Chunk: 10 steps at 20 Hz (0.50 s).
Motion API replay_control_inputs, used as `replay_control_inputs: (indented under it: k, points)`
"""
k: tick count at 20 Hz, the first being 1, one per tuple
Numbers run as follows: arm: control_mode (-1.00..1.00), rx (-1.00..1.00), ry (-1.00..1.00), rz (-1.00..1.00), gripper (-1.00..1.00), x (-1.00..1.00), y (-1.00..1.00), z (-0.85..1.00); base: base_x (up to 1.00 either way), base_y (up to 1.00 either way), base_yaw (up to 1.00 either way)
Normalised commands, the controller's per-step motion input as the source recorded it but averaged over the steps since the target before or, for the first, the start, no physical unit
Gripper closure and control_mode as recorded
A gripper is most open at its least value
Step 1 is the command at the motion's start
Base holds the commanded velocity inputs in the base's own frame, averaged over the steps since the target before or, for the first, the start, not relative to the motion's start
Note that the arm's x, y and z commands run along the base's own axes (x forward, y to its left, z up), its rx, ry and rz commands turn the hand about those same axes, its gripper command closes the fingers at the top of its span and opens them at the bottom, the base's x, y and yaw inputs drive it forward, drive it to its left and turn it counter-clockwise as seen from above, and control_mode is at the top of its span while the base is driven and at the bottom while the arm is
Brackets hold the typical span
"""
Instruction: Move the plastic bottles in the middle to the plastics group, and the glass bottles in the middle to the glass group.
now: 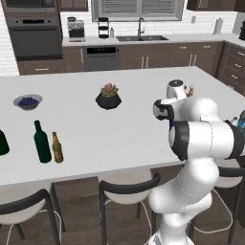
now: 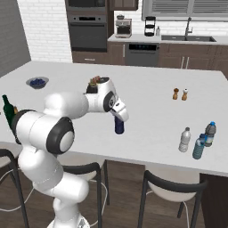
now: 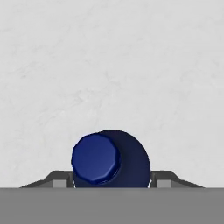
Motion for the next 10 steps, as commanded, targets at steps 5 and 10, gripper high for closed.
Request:
replay_control_inputs:
  k: [5, 10]
  points:
    - [-1.00, 0.13, 0.03, -0.25, 1.00, -0.10, -0.91, 0.00, 0.00, 0.00, 0.00]
    - [-1.00, 0.03, -0.10, -0.08, 1.00, -0.27, -0.73, 0.00, 0.00, 0.00, 0.00]
